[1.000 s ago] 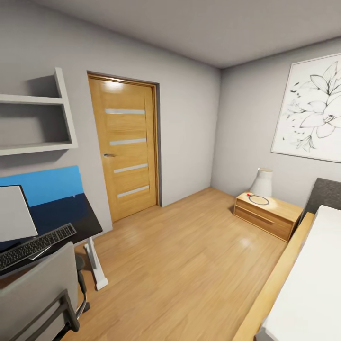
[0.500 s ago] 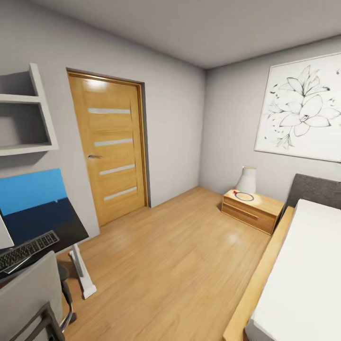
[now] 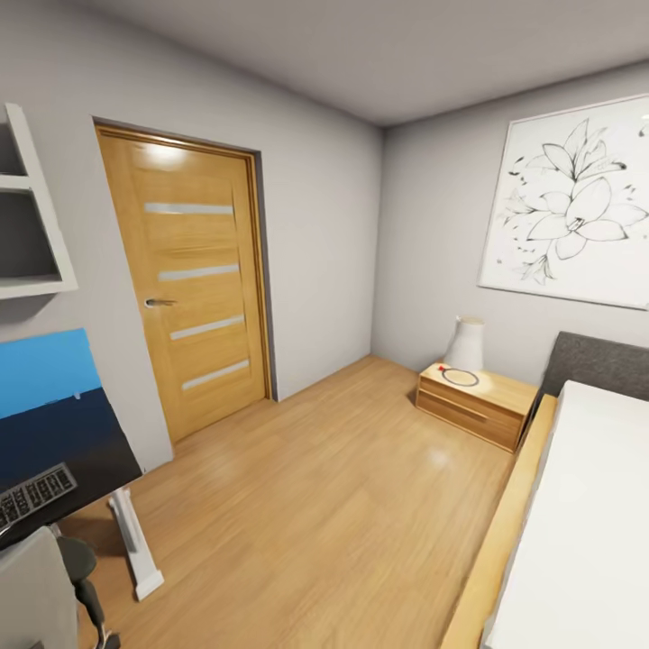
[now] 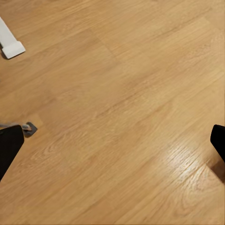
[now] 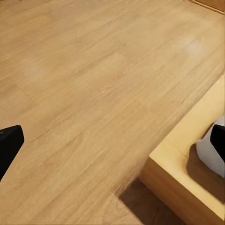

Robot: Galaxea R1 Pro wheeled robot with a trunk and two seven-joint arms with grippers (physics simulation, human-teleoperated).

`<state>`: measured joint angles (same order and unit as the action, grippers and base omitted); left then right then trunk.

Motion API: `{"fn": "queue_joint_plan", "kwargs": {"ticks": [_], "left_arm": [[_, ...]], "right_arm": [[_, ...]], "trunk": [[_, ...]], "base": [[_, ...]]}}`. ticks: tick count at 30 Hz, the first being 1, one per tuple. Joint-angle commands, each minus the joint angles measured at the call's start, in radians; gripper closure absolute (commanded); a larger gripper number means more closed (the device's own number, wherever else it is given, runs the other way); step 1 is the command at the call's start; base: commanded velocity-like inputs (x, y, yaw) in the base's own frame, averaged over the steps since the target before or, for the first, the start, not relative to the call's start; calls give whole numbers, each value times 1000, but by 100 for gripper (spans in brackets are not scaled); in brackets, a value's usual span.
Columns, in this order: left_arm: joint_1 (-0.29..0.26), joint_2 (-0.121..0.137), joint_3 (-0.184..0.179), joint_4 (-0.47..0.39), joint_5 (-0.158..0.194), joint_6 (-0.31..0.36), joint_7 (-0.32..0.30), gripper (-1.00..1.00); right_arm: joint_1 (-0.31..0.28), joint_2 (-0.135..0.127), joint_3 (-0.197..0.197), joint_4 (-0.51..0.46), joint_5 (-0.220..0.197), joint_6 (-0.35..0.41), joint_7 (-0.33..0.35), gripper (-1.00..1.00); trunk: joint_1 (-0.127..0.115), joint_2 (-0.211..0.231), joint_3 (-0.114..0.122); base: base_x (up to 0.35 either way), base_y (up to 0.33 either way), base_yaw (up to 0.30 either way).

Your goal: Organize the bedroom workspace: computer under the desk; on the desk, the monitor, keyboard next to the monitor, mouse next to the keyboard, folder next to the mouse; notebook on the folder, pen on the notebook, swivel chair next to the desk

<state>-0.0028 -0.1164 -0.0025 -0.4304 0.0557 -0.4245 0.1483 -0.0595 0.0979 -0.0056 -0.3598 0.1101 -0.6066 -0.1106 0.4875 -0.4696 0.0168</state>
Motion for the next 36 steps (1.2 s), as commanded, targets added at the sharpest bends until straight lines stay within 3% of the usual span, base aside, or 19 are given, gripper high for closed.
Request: {"fn": "queue_joint_plan", "kwargs": {"ticks": [1,20,27,36], "left_arm": [[0,0,-1,1,6,-3,0,-100],[0,0,0,1,6,-4,0,-100],[0,0,1,1,6,-3,0,-100],[0,0,0,1,6,-4,0,-100]], "right_arm": [[0,0,-1,1,11,-1,-9,-100],[0,2,-1,2,11,-2,-10,-100],[0,2,-1,2,11,-1,-11,-100],[0,1,-1,2,11,-1,-11,-100]], "trunk": [[1,0,0],[1,0,0],[1,0,-2],[1,0,-2]], "base": [[326,0,-3],[319,0,28],[82,0,199],[145,43,31]]}}
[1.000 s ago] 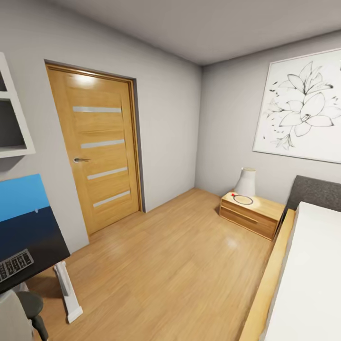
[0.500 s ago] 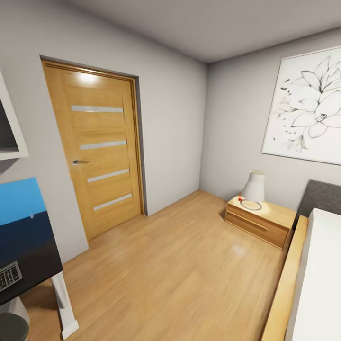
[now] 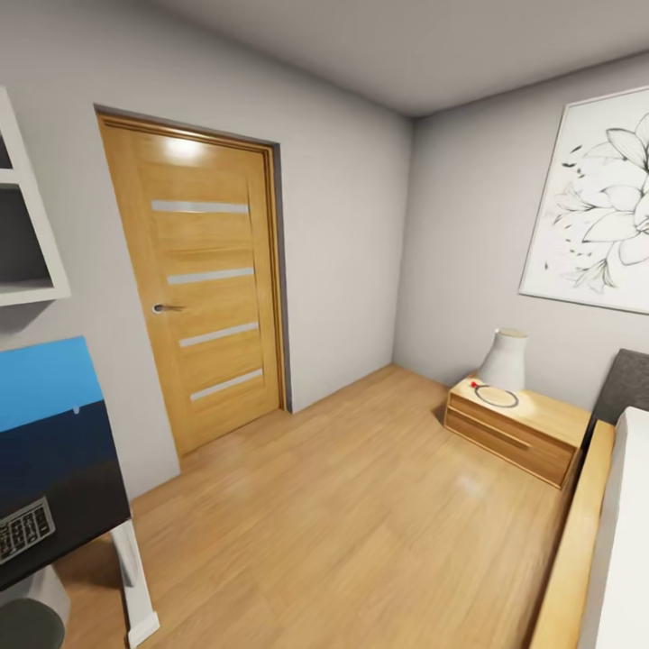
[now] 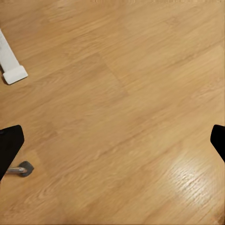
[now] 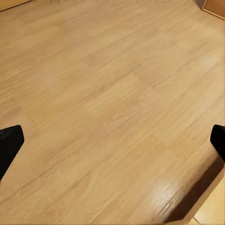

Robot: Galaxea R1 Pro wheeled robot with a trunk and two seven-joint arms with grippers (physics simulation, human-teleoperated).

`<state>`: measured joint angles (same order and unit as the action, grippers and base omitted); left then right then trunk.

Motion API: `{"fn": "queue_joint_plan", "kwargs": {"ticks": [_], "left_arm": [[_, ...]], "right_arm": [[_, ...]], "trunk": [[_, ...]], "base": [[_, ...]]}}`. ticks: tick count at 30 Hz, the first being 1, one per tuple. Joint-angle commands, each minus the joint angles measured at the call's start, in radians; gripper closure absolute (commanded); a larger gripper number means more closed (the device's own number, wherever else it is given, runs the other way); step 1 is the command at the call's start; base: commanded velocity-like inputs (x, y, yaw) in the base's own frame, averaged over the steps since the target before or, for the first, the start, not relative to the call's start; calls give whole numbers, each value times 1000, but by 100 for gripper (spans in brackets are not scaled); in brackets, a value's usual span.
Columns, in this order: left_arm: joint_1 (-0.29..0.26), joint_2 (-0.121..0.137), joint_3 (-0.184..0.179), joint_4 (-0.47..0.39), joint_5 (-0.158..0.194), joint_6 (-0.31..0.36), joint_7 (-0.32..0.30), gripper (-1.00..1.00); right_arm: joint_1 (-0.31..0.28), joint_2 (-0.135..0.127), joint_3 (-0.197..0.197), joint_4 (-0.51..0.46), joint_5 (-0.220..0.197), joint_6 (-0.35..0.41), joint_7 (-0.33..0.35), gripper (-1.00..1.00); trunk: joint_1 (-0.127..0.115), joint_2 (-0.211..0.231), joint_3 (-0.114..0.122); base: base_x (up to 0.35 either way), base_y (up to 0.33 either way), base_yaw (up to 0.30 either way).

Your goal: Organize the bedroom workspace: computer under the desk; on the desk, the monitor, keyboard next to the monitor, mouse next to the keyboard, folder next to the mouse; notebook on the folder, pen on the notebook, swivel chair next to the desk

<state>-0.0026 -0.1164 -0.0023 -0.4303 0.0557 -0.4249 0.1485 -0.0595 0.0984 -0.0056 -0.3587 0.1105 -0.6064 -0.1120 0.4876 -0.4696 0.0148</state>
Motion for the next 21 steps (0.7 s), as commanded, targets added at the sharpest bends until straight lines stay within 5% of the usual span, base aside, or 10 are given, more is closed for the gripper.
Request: {"fn": "queue_joint_plan", "kwargs": {"ticks": [1,21], "left_arm": [[0,0,0,1,6,-3,0,-100],[0,0,0,1,6,-4,0,-100]], "right_arm": [[0,0,-1,1,11,-1,-9,-100],[0,0,-1,1,11,-1,-9,-100]], "trunk": [[1,0,0],[1,0,0]], "base": [[284,116,3],[107,75,0]]}}
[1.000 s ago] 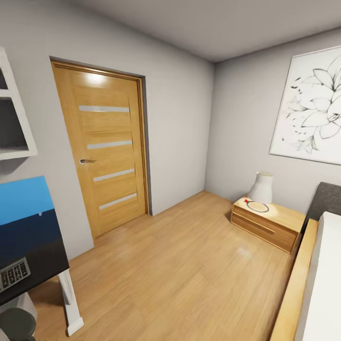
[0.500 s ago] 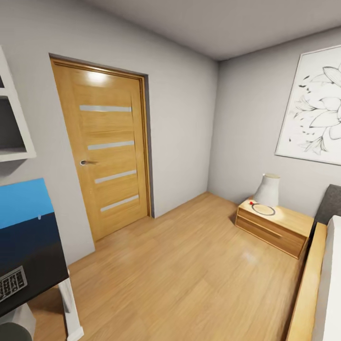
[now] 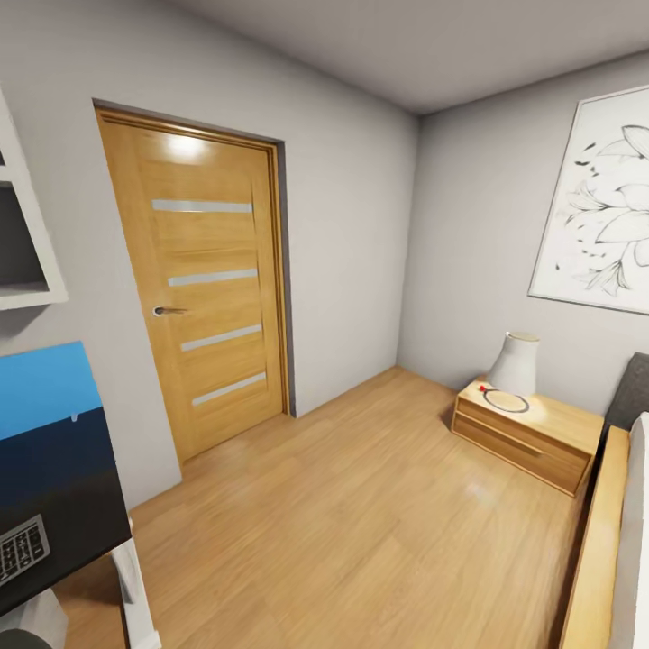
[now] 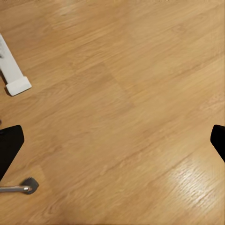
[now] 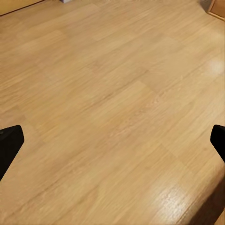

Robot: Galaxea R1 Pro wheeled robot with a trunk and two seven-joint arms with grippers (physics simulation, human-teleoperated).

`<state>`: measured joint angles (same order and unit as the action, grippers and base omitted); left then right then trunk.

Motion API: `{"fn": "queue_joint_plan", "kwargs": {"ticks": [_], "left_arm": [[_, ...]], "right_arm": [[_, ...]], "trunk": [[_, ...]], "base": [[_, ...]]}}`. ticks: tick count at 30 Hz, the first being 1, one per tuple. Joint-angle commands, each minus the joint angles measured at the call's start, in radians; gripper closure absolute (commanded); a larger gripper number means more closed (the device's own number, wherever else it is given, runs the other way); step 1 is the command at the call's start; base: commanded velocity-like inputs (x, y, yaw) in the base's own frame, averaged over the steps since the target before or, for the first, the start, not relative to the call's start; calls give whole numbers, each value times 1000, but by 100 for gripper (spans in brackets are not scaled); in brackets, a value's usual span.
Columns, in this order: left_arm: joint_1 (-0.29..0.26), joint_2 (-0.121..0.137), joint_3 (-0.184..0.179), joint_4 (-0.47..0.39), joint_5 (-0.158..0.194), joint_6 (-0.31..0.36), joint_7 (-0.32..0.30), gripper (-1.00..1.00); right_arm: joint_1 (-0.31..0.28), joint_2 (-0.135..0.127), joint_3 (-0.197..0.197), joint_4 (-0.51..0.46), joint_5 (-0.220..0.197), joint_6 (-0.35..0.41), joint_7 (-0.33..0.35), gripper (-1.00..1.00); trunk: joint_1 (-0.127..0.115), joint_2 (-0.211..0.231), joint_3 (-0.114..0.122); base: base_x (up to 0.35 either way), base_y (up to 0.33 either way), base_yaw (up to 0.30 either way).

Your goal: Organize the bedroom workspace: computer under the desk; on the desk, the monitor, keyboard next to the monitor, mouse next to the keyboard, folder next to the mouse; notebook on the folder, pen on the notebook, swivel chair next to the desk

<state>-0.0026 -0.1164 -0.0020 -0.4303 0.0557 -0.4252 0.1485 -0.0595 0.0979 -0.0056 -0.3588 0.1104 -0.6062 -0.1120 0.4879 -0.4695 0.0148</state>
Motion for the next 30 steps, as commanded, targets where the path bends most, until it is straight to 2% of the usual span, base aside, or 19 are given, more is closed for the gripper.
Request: {"fn": "queue_joint_plan", "kwargs": {"ticks": [1,13,30], "left_arm": [[0,0,-1,1,6,-4,0,-100],[0,0,0,15,6,-4,0,-100],[0,0,0,16,6,-4,0,-100]], "right_arm": [[0,0,-1,1,11,-2,-9,-100],[0,0,-1,1,12,-1,-9,-100],[0,0,-1,1,12,-1,-8,-100]], "trunk": [[0,-1,0],[0,-1,0],[0,-1,0]], "base": [[53,36,0],[41,8,0],[262,0,0]]}}
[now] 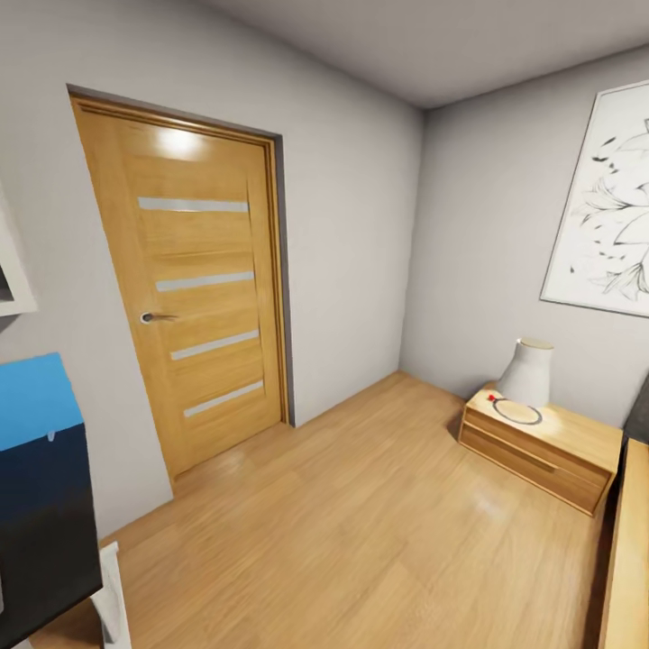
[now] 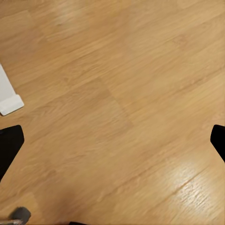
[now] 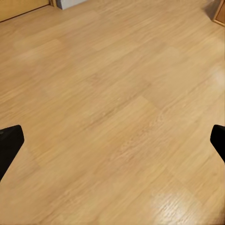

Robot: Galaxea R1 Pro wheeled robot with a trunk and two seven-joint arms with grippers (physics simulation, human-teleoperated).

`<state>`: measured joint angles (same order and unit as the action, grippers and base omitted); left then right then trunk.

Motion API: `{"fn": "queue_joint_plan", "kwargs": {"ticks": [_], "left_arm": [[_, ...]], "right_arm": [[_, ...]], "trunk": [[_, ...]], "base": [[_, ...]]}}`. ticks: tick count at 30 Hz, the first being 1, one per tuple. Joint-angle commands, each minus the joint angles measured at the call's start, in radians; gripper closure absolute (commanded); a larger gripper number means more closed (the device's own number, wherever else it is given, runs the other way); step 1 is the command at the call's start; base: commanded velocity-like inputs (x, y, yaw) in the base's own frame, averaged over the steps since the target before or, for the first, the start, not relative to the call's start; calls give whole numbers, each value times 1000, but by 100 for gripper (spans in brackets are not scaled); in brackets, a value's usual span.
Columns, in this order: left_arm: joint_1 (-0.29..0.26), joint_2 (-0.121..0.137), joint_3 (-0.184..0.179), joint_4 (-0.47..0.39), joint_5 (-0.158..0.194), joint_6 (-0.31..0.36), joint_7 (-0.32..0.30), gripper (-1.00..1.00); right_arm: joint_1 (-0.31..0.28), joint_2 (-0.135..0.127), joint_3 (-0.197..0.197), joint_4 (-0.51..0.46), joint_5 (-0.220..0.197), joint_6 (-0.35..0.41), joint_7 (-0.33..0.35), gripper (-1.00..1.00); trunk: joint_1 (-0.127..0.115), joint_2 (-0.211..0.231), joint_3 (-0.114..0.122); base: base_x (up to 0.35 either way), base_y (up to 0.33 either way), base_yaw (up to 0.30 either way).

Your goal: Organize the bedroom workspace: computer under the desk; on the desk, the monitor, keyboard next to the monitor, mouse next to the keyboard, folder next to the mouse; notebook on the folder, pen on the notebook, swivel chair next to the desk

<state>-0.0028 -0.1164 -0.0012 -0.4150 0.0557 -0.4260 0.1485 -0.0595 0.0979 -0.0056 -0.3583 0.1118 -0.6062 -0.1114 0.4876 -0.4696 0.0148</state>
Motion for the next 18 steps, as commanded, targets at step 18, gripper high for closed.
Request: {"fn": "queue_joint_plan", "kwargs": {"ticks": [18], "left_arm": [[0,0,0,1,6,-3,0,-100]], "right_arm": [[0,0,-1,1,9,-1,-10,-100]], "trunk": [[1,0,0]], "base": [[292,0,0]]}}
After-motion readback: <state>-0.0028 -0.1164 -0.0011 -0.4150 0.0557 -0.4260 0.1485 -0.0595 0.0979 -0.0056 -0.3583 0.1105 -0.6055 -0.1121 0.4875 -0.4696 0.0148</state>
